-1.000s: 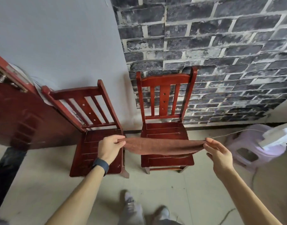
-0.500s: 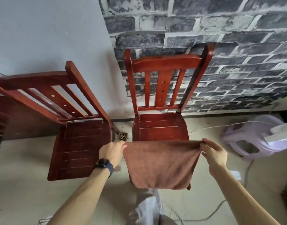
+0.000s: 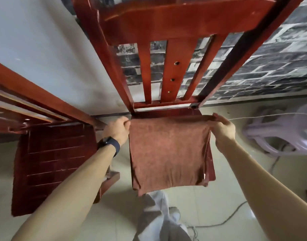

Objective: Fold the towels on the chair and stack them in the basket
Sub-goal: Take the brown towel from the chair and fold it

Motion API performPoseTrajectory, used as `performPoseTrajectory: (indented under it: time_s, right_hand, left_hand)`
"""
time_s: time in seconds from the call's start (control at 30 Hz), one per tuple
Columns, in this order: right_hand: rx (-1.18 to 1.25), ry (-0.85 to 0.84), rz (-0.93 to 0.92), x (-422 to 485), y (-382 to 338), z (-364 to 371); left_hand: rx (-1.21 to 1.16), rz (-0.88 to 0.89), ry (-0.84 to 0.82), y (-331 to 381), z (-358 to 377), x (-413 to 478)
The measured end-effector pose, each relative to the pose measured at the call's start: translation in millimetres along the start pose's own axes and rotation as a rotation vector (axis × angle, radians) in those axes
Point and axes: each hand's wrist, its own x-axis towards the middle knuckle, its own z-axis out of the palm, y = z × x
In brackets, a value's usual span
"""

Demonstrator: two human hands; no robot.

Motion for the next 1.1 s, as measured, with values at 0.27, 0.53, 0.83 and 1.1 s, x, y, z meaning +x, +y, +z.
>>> performPoseTrajectory:
  time_s: [0.27,0.53,0.83,1.1]
  right_hand:
    - [-0.726,-0.196,0.067,14.1,73.3,-4.9]
    - [-1.008,-0.182,0.230,-40.9,206.2,-58.2]
    - [-0.872,-0.054,0.242,-25.8,236.8,-54.6]
    - [-0.431,-0.049,0.297,-34.1,215.3,-69.7]
  left_hand:
    - [-0.243,-0.235,-0.198,-27.2,81.1,-10.9]
    - [-0.402,-0.578,-0.304,-84.1,172.5,-124.4]
    - [-0.303,-0.482,-0.259,-94.7,190.6,-122.1]
    - [-0.527,-0.643,-0.199,-95.9,177.4,-129.0]
